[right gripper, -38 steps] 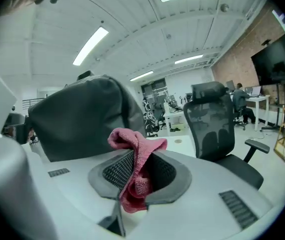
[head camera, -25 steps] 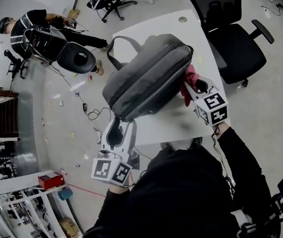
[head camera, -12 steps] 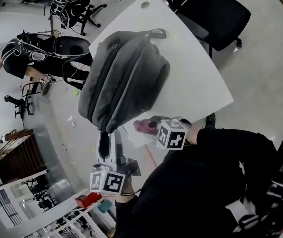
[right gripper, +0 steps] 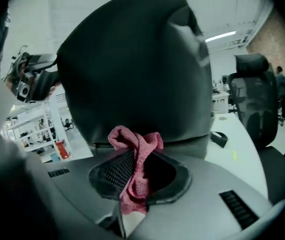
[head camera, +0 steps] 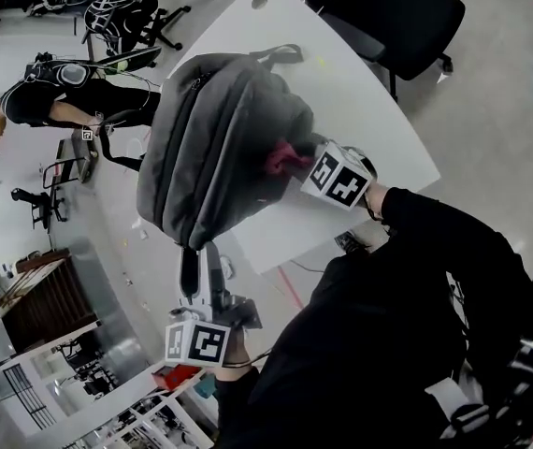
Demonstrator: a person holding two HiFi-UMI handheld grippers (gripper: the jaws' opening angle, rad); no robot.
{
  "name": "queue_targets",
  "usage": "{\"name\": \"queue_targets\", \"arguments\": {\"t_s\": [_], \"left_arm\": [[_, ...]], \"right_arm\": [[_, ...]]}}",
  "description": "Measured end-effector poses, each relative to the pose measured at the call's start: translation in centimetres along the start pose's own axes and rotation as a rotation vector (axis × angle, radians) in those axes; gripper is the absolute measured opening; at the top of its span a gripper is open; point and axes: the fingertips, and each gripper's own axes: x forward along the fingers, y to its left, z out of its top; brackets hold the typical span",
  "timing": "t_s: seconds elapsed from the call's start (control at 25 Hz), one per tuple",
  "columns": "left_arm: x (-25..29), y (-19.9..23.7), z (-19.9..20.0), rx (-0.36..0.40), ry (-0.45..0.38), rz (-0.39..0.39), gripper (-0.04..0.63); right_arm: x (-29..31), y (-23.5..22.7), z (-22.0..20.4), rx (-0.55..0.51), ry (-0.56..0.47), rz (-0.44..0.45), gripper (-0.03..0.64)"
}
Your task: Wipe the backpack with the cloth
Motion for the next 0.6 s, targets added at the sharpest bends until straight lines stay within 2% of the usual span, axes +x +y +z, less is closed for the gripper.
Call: {"name": "queue_targets", "arguments": {"t_s": [0.2, 0.4, 0.48, 0.6], "left_arm": [[0.0, 0.1, 0.0, 0.003, 0.008, 0.008, 0.241], [0.0, -0.1, -0.1, 0.003, 0.019, 0.004, 0.241], [0.0, 0.0, -0.1, 0.003, 0.021, 0.002, 0.241], [0.1, 0.0, 0.0, 0.001, 0.018, -0.002, 0.241]], "right_arm": [[-3.6, -9.8, 1.4, 0.074, -0.045, -0.204, 0.083], [-6.8, -16.5, 3.0, 0.188, -0.130, -0.382, 0.079], [-7.2, -17.7, 3.7, 0.213, -0.161, -0.416, 0.078], [-5.8, -15.5, 2.8, 0.201, -0.130, -0.374, 0.078]]}}
